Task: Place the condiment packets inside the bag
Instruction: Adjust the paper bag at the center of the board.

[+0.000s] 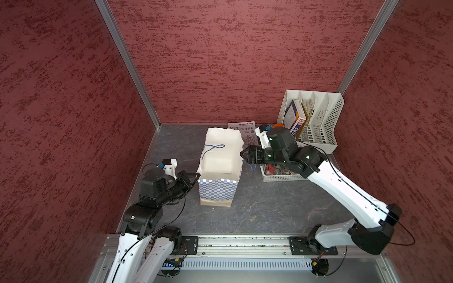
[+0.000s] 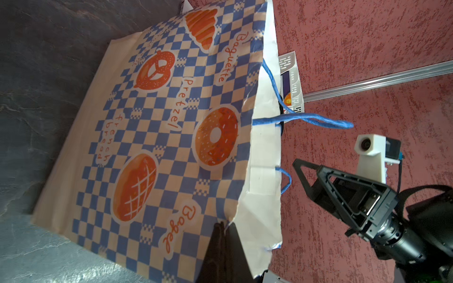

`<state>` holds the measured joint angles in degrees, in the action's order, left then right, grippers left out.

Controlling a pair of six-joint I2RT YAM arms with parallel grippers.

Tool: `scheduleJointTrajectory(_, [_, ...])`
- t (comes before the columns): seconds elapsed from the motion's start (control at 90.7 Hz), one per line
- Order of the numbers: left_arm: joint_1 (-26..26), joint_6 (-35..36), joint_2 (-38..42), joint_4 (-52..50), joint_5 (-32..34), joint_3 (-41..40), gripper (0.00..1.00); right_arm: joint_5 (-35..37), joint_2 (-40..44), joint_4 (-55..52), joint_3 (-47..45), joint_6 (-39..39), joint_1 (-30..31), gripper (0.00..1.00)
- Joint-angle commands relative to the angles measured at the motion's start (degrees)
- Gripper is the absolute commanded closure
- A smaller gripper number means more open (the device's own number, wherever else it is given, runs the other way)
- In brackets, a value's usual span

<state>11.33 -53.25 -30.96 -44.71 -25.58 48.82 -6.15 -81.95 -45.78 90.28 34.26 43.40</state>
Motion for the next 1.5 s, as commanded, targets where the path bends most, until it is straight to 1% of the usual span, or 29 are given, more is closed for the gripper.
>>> scheduleJointTrajectory(0.0, [0.36,3.63,1.87,-1.7,-0.22,-0.64,0.99,2.03,-4.88,-3.04,3.08,0.2,0.77,0.2])
scheduleJointTrajectory(0.121, [0.36,6.2,2.27,-3.06,0.4,-0.38,0.96,3.94,-7.6,-4.56,3.77,0.99,1.4,0.22])
scheduleJointTrajectory(0.165, [0.36,7.13,2.03,-3.27,0.32,-0.31,0.94,4.74,-7.77,-4.54,3.59,1.19,1.57,0.23])
scheduleJointTrajectory(0.22, [0.39,8.14,1.56,-3.28,0.01,-0.19,0.9,5.04,-7.85,-4.1,3.29,1.33,1.69,0.26])
scheduleJointTrajectory(0.275, [0.42,9.43,0.87,-3.28,-0.37,0.06,0.81,5.01,-8.09,-3.6,3.43,1.33,1.92,0.31])
scheduleJointTrajectory(0.32, [0.36,10.88,0.28,-3.29,-0.32,0.74,0.7,5.05,-8.47,-3.49,3.79,1.26,2.1,0.38])
scheduleJointTrajectory(0.364, [0.36,12.9,-0.69,-3.77,0.11,1.88,0.56,5.13,-8.8,-3.54,4.29,1.08,2.35,0.45])
scheduleJointTrajectory(0.408, [0.39,15.38,-1.94,-4.49,0.92,3.77,0.47,5.29,-9.11,-3.53,4.83,0.99,2.66,0.52])
scheduleJointTrajectory(0.441, [0.42,17.44,-3.08,-5.53,1.65,5.51,0.41,5.59,-9.09,-3.53,5.12,0.91,2.92,0.58])
scheduleJointTrajectory(0.529, [0.36,24.09,-7.48,-9.11,4.43,11.13,0.26,6.13,-8.8,-3.1,5.22,0.69,3.34,0.71])
scheduleJointTrajectory(0.584, [0.43,28.05,-11.61,-12.2,5.99,14.88,0.19,6.15,-8.71,-2.82,5.02,0.7,3.63,0.77])
scheduleJointTrajectory(0.595, [0.44,29.09,-13.54,-12.2,6.34,15.51,0.18,6.15,-8.6,-2.78,5.01,0.71,3.67,0.79])
scheduleJointTrajectory(0.628, [0.44,30.95,-16.14,-14.02,7.53,17.44,0.16,6.13,-8.49,-2.6,4.89,0.7,3.89,0.82])
scheduleJointTrajectory(0.705, [0.6,35.58,-21.24,-16.62,9.09,20.84,0.15,6.05,-8.18,-2.26,4.74,0.56,4.22,0.87])
scheduleJointTrajectory(0.804, [1.27,38.48,-26.81,-17.8,9.56,23.67,0.15,6.07,-7.69,-1.98,4.64,0.29,4.63,0.88])
scheduleJointTrajectory(0.926, [3.09,40.53,-30.2,-17.39,14.28,26.15,0.16,5.78,-7.0,-1.49,4.22,0.03,4.85,0.88])
scheduleJointTrajectory(0.992, [3.59,41.21,-31.55,-16.98,19.01,27.31,0.19,5.67,-6.65,-1.18,3.79,-0.03,5.02,0.88])
scheduleJointTrajectory(1.047, [3.69,41.55,-32.7,-17.22,21.7,28.42,0.22,5.71,-6.37,-1.05,3.4,-0.08,5.03,0.88])
scheduleJointTrajectory(1.157, [3.67,42.2,-34.14,-16.54,24.61,29.18,0.3,6.14,-5.39,-0.77,2.31,-0.04,5.09,0.87])
scheduleJointTrajectory(1.256, [3.56,41.85,-34.78,-15.51,23.97,28.85,0.38,6.69,-4.42,-0.71,1.55,-0.05,5.08,0.85])
scheduleJointTrajectory(1.4, [3.07,39.55,-33.92,-10.46,17.4,25.5,0.45,7.29,-3.11,-0.58,0.59,-0.6,5.04,0.76])
scheduleJointTrajectory(1.488, [2.29,37.33,-33.64,-8.5,13.49,24.03,0.55,7.3,-2.41,-0.68,0.42,-1.01,5.1,0.71])
